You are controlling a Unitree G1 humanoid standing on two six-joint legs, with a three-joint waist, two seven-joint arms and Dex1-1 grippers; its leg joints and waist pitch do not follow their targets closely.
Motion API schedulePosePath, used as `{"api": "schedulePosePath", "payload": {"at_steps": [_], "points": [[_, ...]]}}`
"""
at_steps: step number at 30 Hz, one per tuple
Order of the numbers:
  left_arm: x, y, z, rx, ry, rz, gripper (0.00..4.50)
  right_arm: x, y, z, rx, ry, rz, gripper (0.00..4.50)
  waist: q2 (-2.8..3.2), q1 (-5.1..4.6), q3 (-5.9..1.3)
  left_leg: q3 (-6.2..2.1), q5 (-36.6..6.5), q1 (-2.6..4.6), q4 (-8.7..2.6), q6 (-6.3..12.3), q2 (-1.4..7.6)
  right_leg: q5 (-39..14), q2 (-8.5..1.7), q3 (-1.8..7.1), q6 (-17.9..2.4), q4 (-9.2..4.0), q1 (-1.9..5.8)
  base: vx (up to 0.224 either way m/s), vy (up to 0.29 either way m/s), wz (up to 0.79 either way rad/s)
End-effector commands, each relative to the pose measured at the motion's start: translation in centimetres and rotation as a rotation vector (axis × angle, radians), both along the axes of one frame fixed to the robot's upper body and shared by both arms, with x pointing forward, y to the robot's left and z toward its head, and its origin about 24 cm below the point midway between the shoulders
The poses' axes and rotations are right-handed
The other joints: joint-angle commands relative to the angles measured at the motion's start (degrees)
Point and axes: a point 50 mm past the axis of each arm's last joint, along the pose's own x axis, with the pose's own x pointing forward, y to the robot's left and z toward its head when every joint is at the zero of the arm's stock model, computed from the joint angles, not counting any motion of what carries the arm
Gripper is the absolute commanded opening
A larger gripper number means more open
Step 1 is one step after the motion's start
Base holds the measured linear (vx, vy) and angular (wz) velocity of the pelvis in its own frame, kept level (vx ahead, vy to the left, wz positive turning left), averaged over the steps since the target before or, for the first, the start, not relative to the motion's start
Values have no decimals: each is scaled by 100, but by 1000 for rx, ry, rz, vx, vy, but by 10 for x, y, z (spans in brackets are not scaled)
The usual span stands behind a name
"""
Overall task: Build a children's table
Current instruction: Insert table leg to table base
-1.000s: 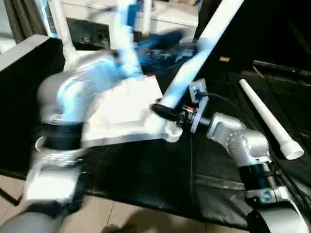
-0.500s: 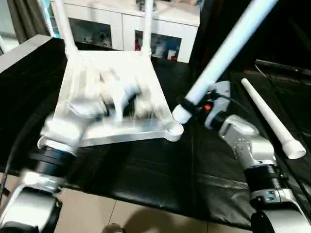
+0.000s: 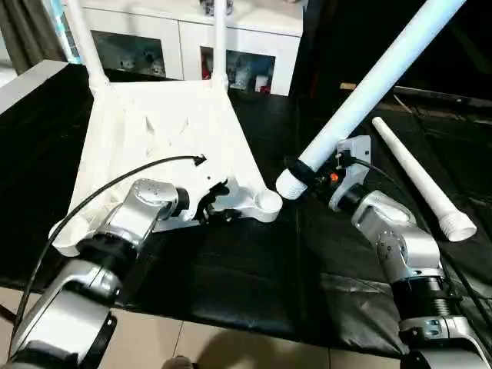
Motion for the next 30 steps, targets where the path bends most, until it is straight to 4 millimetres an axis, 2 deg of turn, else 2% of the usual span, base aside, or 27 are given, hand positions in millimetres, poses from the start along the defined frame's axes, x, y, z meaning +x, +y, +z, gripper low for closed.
{"api": "schedulePosePath", "payload": {"at_steps": [1,5,8,12,13,21,24,26,29,30], "points": [[3,0,3,15,-14,-17,263,0,-2,5,-14,-19,-5,189,123,5,-450,73,-1239,203,-314,-234,-38,606,-188,68,-1368,-381,251,0,0,0],[4,2,1,16,2,-48,222,-2,1,4,7,3,19,189,151,18,-447,66,-1305,201,-320,-232,-29,518,-208,71,-1395,-389,244,0,0,0],[5,2,1,23,6,-60,189,-2,1,5,1,-3,20,189,146,16,-449,65,-1317,206,-322,-233,-23,568,-207,67,-1424,-379,244,0,0,0],[5,2,-1,24,21,-71,175,-3,1,4,-10,-8,32,189,150,20,-442,71,-1352,206,-322,-197,-23,514,-211,71,-1449,-391,240,0,0,0],[5,2,-1,24,22,-71,155,-3,1,4,-9,-8,32,189,147,19,-441,71,-1361,206,-322,-194,-23,505,-212,73,-1448,-393,240,0,0,0],[4,3,0,18,71,-127,105,-7,4,3,-22,7,80,189,152,40,-443,70,-1355,205,-328,-176,-18,496,-220,75,-1480,-393,239,0,0,0],[4,3,0,17,83,-141,64,-8,6,2,-26,11,98,189,155,50,-439,69,-1339,206,-328,-166,-12,578,-224,75,-1499,-388,239,0,0,0],[3,3,0,8,96,-151,57,-9,7,1,-32,16,116,189,156,56,-438,70,-1340,207,-331,-152,-9,599,-227,74,-1511,-387,237,0,0,0],[1,4,-2,26,112,-176,23,-10,9,-1,-54,21,145,189,130,60,-436,74,-1353,203,-333,-136,-9,525,-231,75,-1507,-395,240,0,0,0],[1,4,-3,29,115,-180,11,-10,11,-1,-60,21,160,189,140,65,-431,69,-1365,204,-339,-138,-5,475,-236,76,-1497,-400,236,0,0,0]]}}
